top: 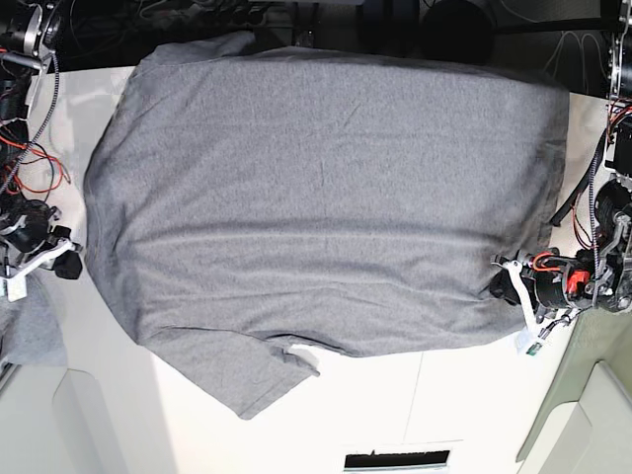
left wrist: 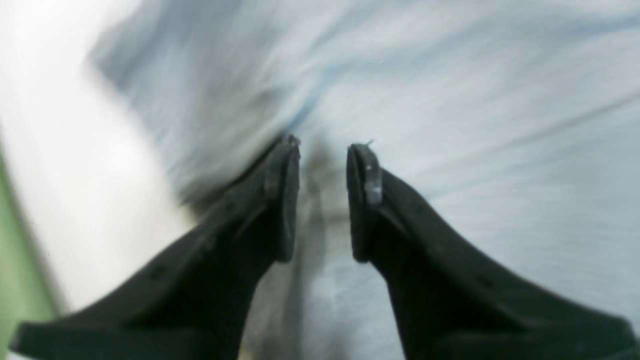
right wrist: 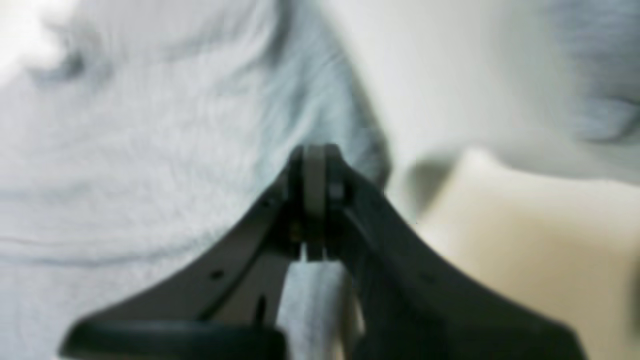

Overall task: Layout the t-shirt on the table in an organized manner, then fold the t-shirt properly
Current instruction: 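Release the shirt and regrasp its edges with both grippers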

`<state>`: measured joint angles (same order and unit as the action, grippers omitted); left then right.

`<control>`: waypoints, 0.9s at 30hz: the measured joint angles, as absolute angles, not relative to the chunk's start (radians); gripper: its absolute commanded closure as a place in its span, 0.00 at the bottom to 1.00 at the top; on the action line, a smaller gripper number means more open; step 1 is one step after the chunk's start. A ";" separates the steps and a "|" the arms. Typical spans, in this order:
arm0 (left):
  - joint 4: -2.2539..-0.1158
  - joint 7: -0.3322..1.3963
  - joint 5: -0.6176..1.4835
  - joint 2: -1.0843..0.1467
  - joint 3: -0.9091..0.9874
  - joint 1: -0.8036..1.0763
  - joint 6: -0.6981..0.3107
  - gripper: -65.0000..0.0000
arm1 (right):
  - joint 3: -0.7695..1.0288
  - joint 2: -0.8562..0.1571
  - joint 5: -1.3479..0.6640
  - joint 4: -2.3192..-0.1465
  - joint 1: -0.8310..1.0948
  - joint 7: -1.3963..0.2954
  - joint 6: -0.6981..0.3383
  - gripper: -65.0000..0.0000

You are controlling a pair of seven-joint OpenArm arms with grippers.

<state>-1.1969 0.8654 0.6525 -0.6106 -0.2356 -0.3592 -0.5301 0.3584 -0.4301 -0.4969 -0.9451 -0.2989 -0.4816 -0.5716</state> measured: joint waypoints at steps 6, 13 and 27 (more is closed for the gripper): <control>-1.330 0.913 0.711 -0.648 -0.239 -0.207 -0.592 0.73 | 0.477 -0.500 -0.603 -0.989 -0.153 -0.657 -0.566 1.00; -1.371 0.900 0.711 -0.648 -0.237 -0.067 -0.592 0.73 | 0.478 -0.546 -0.767 -0.995 -0.012 -0.726 -0.595 0.67; -1.370 0.822 0.585 -0.651 -0.237 -0.009 -0.560 0.73 | 0.285 -0.451 -0.871 -1.018 -0.009 -0.703 -0.613 0.73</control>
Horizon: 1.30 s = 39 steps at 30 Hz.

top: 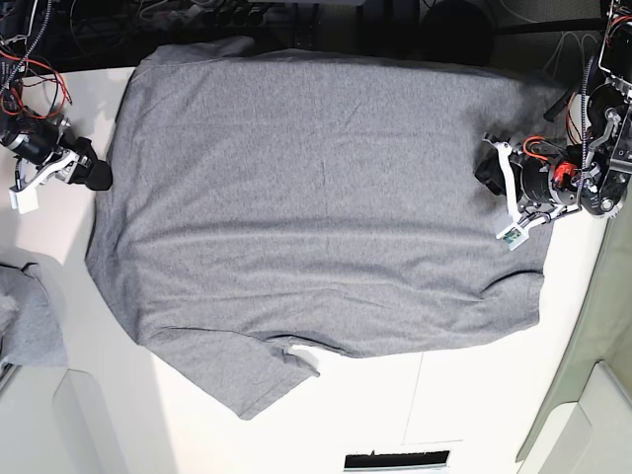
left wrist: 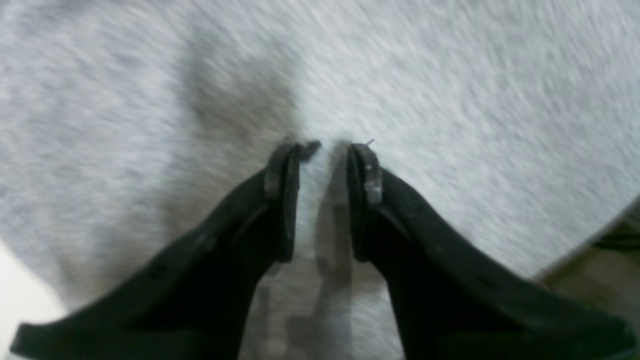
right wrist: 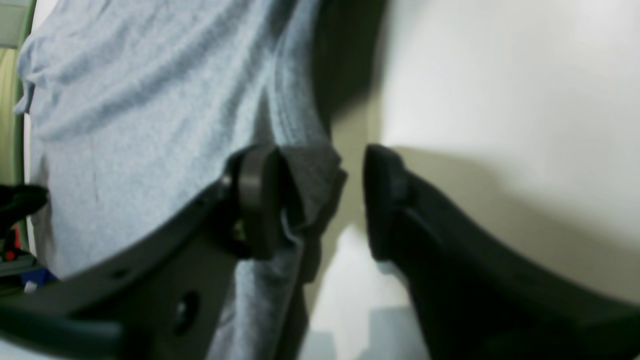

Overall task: Layout the t-shirt on the table in an organized manner, then fold the t-shirt properly
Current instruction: 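Release the shirt and regrasp its edges with both grippers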

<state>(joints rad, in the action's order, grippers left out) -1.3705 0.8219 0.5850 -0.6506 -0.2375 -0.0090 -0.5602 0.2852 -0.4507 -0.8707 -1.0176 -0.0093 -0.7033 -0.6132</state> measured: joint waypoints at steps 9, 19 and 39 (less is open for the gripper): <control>-1.358 0.777 0.494 -0.648 -0.237 -0.014 -0.557 0.73 | 0.322 -0.433 -0.828 -1.202 -0.017 -0.786 -0.599 1.00; -1.350 0.769 0.491 -0.648 -0.237 -0.017 -0.539 0.73 | 0.531 -0.432 -0.837 -1.433 -0.025 -0.837 -0.598 0.78; -1.350 0.761 0.487 -0.648 -0.237 -0.017 -0.539 0.73 | 0.514 -0.363 -0.798 -1.434 0.056 -0.796 -0.580 0.85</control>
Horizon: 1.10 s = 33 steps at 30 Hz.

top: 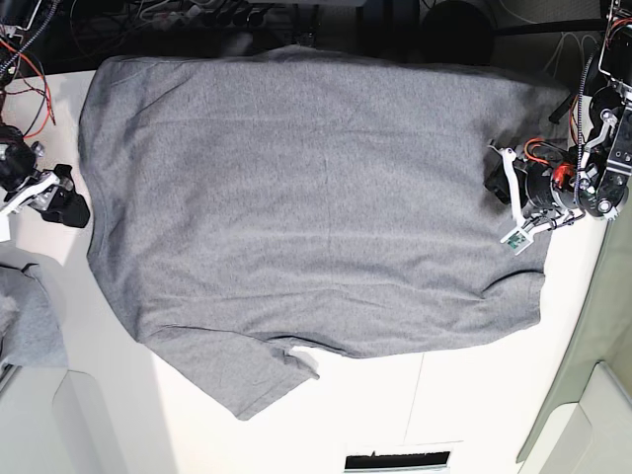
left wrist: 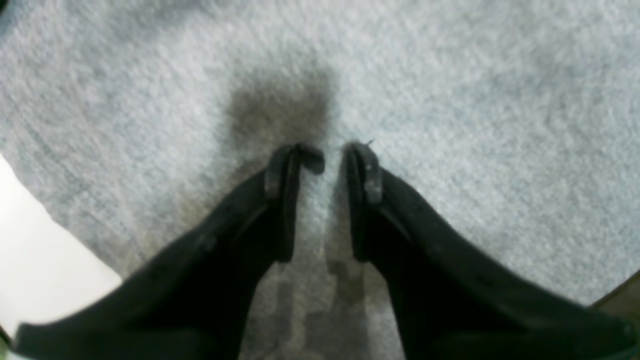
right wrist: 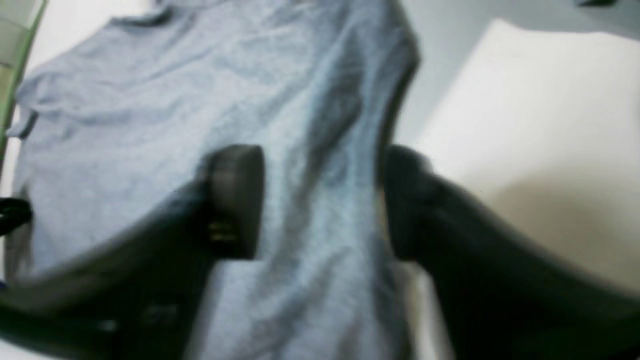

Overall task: Layout the t-shirt on the table in an organized manner, then fold the t-shirt properly
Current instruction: 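Release the shirt and regrasp its edges with both grippers, then drag the shirt edge with the left gripper toward the hem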

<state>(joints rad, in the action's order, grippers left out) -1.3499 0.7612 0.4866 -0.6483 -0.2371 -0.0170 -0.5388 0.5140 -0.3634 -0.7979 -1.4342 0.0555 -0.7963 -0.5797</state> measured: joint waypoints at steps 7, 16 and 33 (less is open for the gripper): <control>-1.390 0.819 0.491 -0.652 -0.237 -0.015 -0.535 0.73 | 0.411 -0.305 -0.768 -1.434 0.056 -0.807 -0.580 1.00; -1.628 0.823 0.558 -0.764 -0.229 0.123 -0.535 0.73 | 0.378 -0.341 -0.807 -1.434 0.115 -0.847 -0.580 1.00; -1.585 0.709 0.406 -0.715 -0.216 0.284 -0.458 0.73 | 0.362 -0.416 -0.698 -1.380 0.241 -0.728 -0.592 1.00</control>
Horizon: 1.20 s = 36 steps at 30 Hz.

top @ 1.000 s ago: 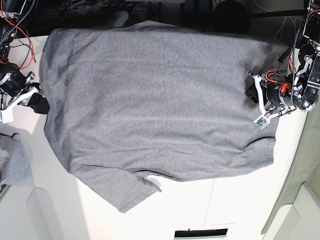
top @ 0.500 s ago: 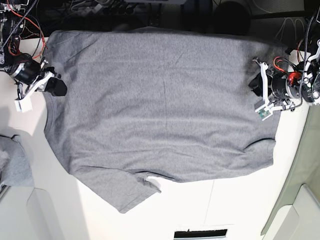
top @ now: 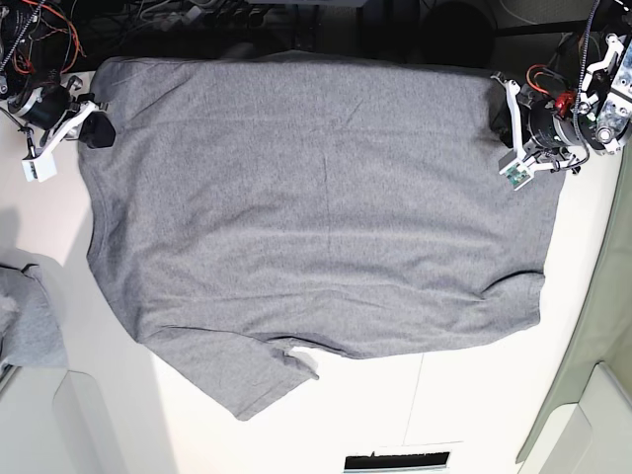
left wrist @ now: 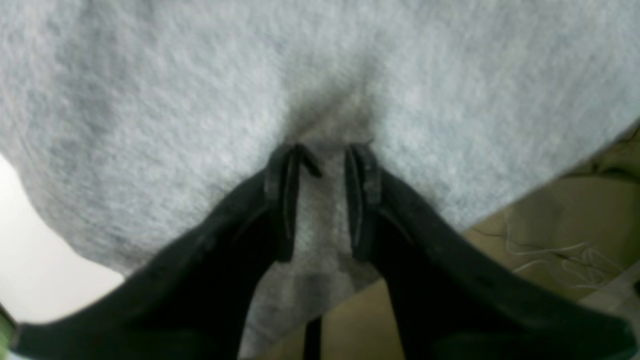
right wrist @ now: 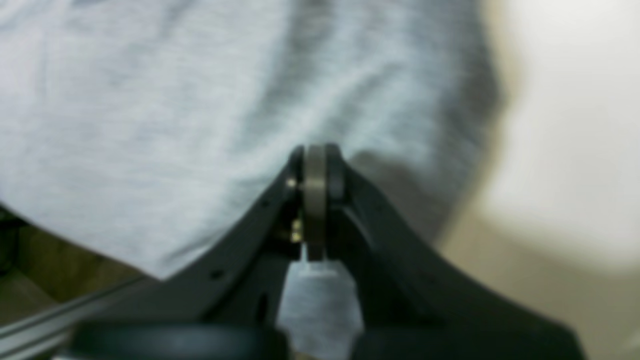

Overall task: Layout the t-shirt on the table in an organized manner, then fold the t-shirt properly
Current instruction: 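Drag the shirt edge with the left gripper toward the hem, then pull the shirt edges outward with both grippers to smooth it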

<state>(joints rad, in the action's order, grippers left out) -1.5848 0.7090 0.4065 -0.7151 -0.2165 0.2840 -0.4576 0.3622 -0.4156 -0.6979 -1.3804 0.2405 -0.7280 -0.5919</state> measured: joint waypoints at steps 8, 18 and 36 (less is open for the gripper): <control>-1.344 0.619 0.408 -0.610 -0.209 0.099 -0.534 0.73 | 0.332 -0.415 -0.655 -1.189 0.097 -0.668 -0.606 1.00; -1.048 0.611 0.369 -0.480 -0.213 -0.207 -0.542 0.73 | 0.333 -0.413 -0.543 -0.935 -0.198 -0.635 -0.591 1.00; -1.127 0.876 0.739 -0.561 -0.221 -0.327 -0.625 0.73 | 0.333 -0.447 -0.624 -0.991 -0.296 -0.757 -0.572 1.00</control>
<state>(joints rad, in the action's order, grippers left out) -1.1271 0.8757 0.7387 -0.5610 -0.2214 -0.3267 -0.6250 0.3332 -0.4469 -0.6243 -0.9905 -0.2958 -0.7567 -0.5716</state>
